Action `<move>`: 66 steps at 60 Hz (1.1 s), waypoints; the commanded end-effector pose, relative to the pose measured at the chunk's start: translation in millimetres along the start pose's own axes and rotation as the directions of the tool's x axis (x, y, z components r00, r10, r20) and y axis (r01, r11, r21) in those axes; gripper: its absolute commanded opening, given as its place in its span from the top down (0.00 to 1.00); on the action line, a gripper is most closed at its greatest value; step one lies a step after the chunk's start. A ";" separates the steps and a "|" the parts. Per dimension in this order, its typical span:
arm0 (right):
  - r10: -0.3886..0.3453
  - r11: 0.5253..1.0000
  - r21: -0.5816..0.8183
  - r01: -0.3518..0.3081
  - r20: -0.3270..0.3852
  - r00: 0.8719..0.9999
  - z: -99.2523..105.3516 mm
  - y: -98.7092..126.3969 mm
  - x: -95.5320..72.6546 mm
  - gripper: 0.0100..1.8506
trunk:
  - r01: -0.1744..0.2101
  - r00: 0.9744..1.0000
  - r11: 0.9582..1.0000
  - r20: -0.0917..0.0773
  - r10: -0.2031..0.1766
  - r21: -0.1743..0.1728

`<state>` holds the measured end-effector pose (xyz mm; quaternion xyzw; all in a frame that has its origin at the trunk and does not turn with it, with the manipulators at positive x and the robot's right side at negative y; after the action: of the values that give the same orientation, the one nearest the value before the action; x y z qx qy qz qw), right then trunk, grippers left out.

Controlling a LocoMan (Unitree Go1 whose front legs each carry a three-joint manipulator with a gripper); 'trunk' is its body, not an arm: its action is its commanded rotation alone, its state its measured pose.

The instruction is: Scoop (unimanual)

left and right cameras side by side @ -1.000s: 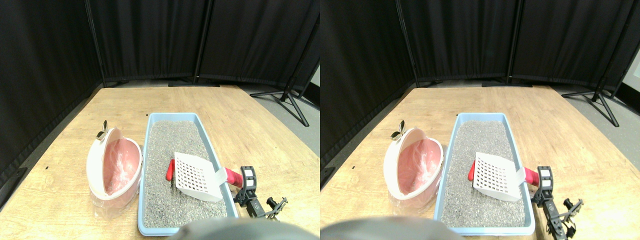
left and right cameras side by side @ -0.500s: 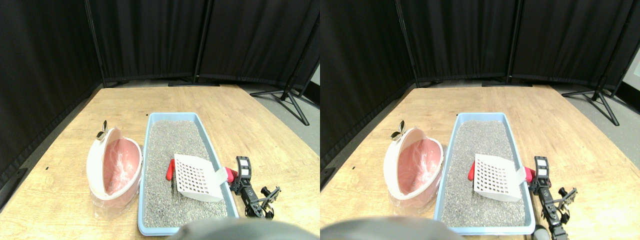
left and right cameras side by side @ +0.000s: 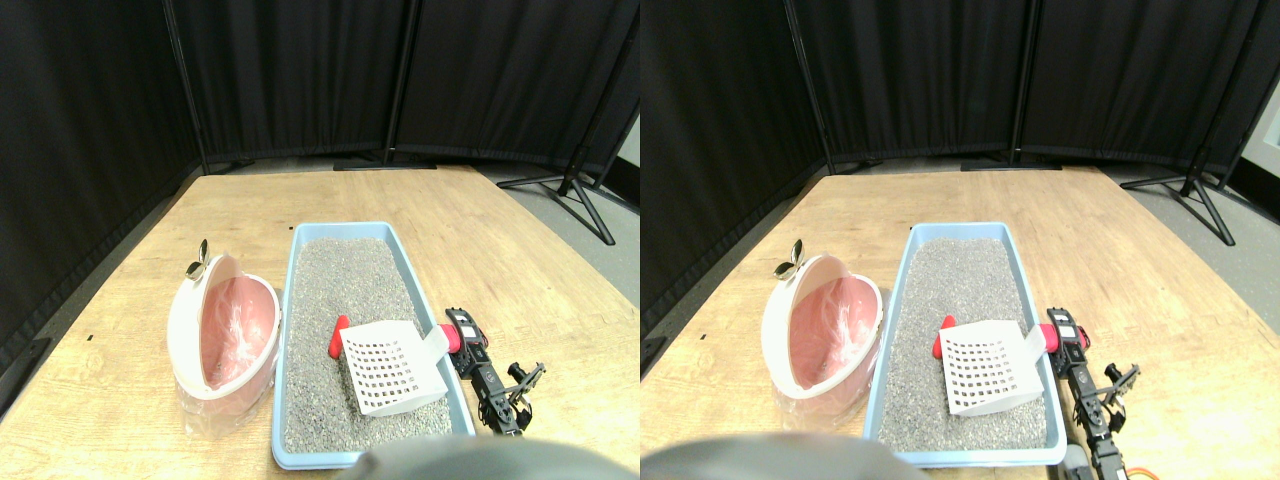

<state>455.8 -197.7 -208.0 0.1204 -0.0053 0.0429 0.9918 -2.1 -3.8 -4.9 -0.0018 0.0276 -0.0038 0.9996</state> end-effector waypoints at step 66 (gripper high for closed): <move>0.280 0.920 -0.309 -0.241 0.088 0.956 104.5 24.9 22.8 0.98 | -0.052 0.999 0.997 -0.009 0.052 -0.057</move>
<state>469.0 -196.1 -108.2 -0.0106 -0.0706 0.1616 0.9843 -2.4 -2.2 -3.2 -0.0216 0.0234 0.0123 0.9994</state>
